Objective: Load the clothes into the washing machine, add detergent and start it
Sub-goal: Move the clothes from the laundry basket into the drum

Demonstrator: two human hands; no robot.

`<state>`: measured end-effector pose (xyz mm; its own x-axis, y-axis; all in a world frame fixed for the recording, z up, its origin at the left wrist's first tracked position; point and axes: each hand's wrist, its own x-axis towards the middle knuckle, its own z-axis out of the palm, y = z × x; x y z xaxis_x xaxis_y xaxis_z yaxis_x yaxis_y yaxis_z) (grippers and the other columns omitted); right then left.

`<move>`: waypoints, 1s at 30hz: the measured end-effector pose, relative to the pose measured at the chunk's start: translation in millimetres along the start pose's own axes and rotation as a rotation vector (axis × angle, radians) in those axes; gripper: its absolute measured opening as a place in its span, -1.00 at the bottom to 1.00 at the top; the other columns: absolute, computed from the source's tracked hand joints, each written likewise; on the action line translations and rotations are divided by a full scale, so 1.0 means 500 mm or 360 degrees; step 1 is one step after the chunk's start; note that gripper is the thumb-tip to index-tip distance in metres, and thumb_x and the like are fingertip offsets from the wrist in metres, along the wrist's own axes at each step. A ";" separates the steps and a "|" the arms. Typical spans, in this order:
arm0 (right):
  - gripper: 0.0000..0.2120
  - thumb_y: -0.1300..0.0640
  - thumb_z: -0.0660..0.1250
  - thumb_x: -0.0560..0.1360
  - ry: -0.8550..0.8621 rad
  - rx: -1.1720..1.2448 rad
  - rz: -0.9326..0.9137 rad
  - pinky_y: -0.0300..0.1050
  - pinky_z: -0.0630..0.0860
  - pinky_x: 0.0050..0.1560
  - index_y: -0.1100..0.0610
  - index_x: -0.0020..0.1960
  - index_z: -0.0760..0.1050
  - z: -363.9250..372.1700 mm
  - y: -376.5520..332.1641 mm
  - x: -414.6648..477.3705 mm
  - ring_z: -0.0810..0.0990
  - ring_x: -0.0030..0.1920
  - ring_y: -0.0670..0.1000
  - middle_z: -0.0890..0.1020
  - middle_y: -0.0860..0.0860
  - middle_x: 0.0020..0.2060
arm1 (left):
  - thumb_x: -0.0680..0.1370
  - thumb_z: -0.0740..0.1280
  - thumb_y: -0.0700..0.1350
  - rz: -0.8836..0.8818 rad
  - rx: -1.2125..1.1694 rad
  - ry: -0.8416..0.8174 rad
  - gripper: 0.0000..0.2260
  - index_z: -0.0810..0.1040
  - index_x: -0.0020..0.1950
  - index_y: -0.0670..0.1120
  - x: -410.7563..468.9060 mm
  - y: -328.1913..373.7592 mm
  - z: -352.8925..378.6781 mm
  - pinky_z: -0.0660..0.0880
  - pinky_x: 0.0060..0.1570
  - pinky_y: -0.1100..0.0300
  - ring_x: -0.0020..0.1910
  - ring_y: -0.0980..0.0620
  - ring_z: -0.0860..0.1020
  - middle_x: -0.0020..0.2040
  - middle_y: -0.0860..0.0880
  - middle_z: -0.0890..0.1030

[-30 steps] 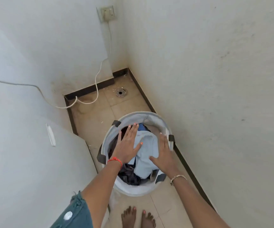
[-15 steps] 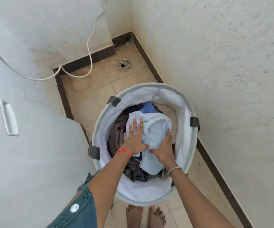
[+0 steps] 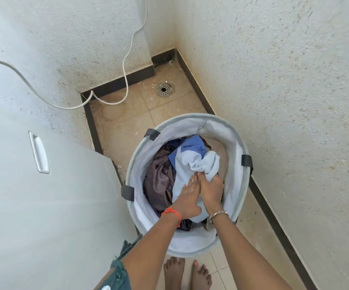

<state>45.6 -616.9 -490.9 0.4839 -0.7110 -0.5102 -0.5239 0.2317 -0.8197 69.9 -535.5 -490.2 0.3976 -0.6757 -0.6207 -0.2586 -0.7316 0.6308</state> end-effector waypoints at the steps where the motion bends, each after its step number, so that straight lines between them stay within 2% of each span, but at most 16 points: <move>1: -0.95 0.20 0.35 0.46 0.0009 0.0018 0.0027 -0.14 0.47 -0.20 0.18 -0.16 0.53 -0.006 -0.009 -0.010 0.57 -0.22 0.00 0.62 0.04 -0.26 | 0.41 0.21 -0.36 -0.0002 0.0037 -0.0003 -0.14 -0.34 0.49 -0.15 -0.015 0.015 -0.006 -0.25 0.45 0.11 0.51 -0.03 -0.27 0.53 -0.11 -0.28; 4: -0.94 0.22 0.34 0.45 0.0067 0.0166 0.0078 -0.04 0.51 -0.16 0.19 -0.17 0.57 -0.033 -0.054 -0.051 0.59 -0.22 0.01 0.65 0.04 -0.26 | 0.40 0.18 -0.37 0.0086 0.0033 0.0003 -0.17 -0.25 0.52 -0.11 -0.073 0.061 -0.036 -0.19 0.47 0.11 0.52 -0.01 -0.19 0.54 -0.07 -0.22; 5: -0.94 0.23 0.34 0.45 0.0076 0.0229 0.0086 -0.03 0.52 -0.13 0.18 -0.16 0.59 -0.045 -0.078 -0.069 0.60 -0.19 0.02 0.66 0.04 -0.24 | 0.38 0.16 -0.36 0.0131 -0.0003 0.0061 -0.19 -0.16 0.54 -0.08 -0.093 0.071 -0.048 -0.04 0.47 0.12 0.53 -0.01 -0.04 0.55 -0.06 -0.12; 6: -0.92 0.24 0.34 0.45 0.0082 0.0287 0.0104 -0.03 0.52 -0.12 0.14 -0.19 0.60 -0.058 -0.102 -0.088 0.61 -0.18 0.04 0.66 0.03 -0.25 | 0.37 0.14 -0.34 0.0155 -0.0066 0.0167 -0.23 -0.02 0.54 -0.03 -0.115 0.082 -0.061 0.22 0.37 0.12 0.46 -0.04 0.23 0.55 -0.06 0.07; 7: -0.88 0.26 0.34 0.45 0.0084 0.0329 0.0128 -0.04 0.51 -0.13 0.11 -0.23 0.59 -0.073 -0.131 -0.110 0.60 -0.19 0.06 0.65 0.03 -0.26 | 0.35 0.13 -0.30 0.0182 -0.0185 0.0326 -0.29 0.16 0.51 0.02 -0.139 0.098 -0.074 0.42 0.13 0.12 0.25 -0.06 0.47 0.46 -0.08 0.32; 8: -0.86 0.27 0.34 0.45 0.0078 0.0367 0.0153 -0.04 0.50 -0.13 0.10 -0.25 0.58 -0.090 -0.158 -0.133 0.59 -0.19 0.07 0.65 0.04 -0.26 | 0.37 0.12 -0.28 0.0182 -0.0394 0.0525 -0.39 0.35 0.41 0.07 -0.163 0.120 -0.087 0.50 -0.02 0.11 0.06 -0.02 0.59 0.30 -0.09 0.53; 10: -0.92 0.26 0.34 0.46 0.0039 0.0435 0.0194 -0.01 0.52 -0.07 0.14 -0.14 0.60 -0.123 -0.210 -0.181 0.61 -0.10 0.13 0.66 0.08 -0.14 | 0.47 0.19 -0.28 0.0093 -0.0924 0.0976 -0.62 0.53 0.13 0.13 -0.210 0.174 -0.120 0.53 0.04 0.12 0.00 0.10 0.62 0.11 -0.05 0.64; 12: -0.88 0.25 0.35 0.46 0.0013 0.0464 0.0193 0.03 0.56 0.00 0.18 -0.02 0.60 -0.149 -0.252 -0.223 0.63 -0.05 0.14 0.67 0.11 -0.05 | 0.54 0.26 -0.20 -0.0158 -0.1274 0.1210 -0.75 0.48 0.17 0.07 -0.229 0.209 -0.142 0.45 0.15 0.11 0.11 0.07 0.56 0.21 -0.07 0.57; 15: -0.86 0.28 0.36 0.44 -0.0202 0.0477 0.0032 -0.10 0.60 -0.11 0.19 -0.01 0.61 -0.201 -0.330 -0.320 0.64 -0.13 0.06 0.68 0.05 -0.15 | 0.48 0.33 0.16 -0.0477 -0.1832 0.0903 -0.29 0.13 0.51 -0.09 -0.258 0.261 -0.178 0.32 0.34 -0.01 0.35 -0.06 0.37 0.42 -0.10 0.34; 17: -0.95 0.24 0.41 0.36 -0.0362 0.0420 -0.0112 -0.27 0.54 -0.32 0.15 -0.17 0.61 -0.240 -0.374 -0.386 0.61 -0.25 0.02 0.67 0.00 -0.31 | 0.33 0.30 0.39 -0.0541 -0.2222 0.0652 -0.13 0.32 0.43 -0.20 -0.276 0.284 -0.207 0.52 0.08 0.00 0.10 -0.14 0.57 0.20 -0.21 0.55; 19: -0.89 0.16 0.38 0.24 -0.0531 0.0372 -0.0171 -0.26 0.49 -0.40 0.11 -0.23 0.62 -0.279 -0.395 -0.426 0.61 -0.30 -0.01 0.67 -0.01 -0.36 | 0.36 0.20 0.42 -0.0458 -0.2351 0.0467 -0.23 0.56 0.18 -0.23 -0.306 0.301 -0.243 0.57 -0.12 0.06 -0.11 -0.15 0.64 -0.02 -0.22 0.65; 21: -0.82 0.14 0.36 0.21 -0.0684 0.0329 -0.0169 -0.21 0.48 -0.37 0.14 -0.22 0.65 -0.313 -0.408 -0.440 0.60 -0.31 -0.02 0.67 0.05 -0.34 | 0.45 0.27 0.27 -0.0329 -0.2403 0.0208 -0.42 0.55 0.20 -0.18 -0.336 0.310 -0.263 0.54 -0.05 0.02 -0.07 -0.15 0.62 0.08 -0.22 0.62; 23: -0.81 0.09 0.38 0.20 -0.0752 0.0202 -0.0170 -0.14 0.43 -0.33 0.16 -0.24 0.64 -0.338 -0.423 -0.435 0.56 -0.30 0.01 0.62 0.08 -0.36 | 0.51 0.34 -0.11 -0.0209 -0.2363 0.0050 -0.57 0.40 0.38 -0.01 -0.358 0.323 -0.279 0.55 -0.08 0.03 -0.05 -0.11 0.59 0.25 -0.16 0.53; 25: -0.74 -0.01 0.40 0.20 -0.0764 -0.0003 -0.0282 -0.12 0.38 -0.27 0.19 -0.27 0.61 -0.351 -0.444 -0.426 0.50 -0.29 -0.01 0.56 0.04 -0.39 | 0.61 0.15 -0.27 -0.0095 -0.2042 0.0075 -0.60 0.35 0.35 0.14 -0.386 0.348 -0.293 0.54 -0.02 0.11 0.04 -0.05 0.57 0.26 -0.08 0.54; 27: -0.78 -0.02 0.35 0.25 -0.0773 -0.0162 -0.0432 -0.21 0.41 -0.23 0.12 -0.25 0.60 -0.354 -0.471 -0.422 0.52 -0.27 -0.09 0.57 -0.08 -0.39 | 0.63 0.09 -0.32 0.0073 -0.1559 0.0060 -0.50 0.17 0.46 0.13 -0.418 0.373 -0.305 0.45 0.22 0.10 0.29 -0.04 0.45 0.39 -0.10 0.41; 30: -0.52 -0.10 0.28 0.30 -0.0874 -0.0279 -0.0699 -0.31 0.48 0.07 0.09 0.15 0.56 -0.349 -0.520 -0.449 0.57 0.09 -0.14 0.65 -0.11 0.02 | 0.57 0.16 -0.40 0.0284 -0.0982 0.0166 -0.35 -0.04 0.50 0.05 -0.482 0.402 -0.332 0.27 0.40 0.13 0.40 0.03 0.32 0.47 -0.12 0.28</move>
<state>-49.3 -633.4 -117.9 0.9338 -0.2671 -0.2381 -0.2824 -0.1416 -0.9488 68.1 -504.5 -136.5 0.4867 -0.7471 -0.4527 0.2122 -0.4016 0.8909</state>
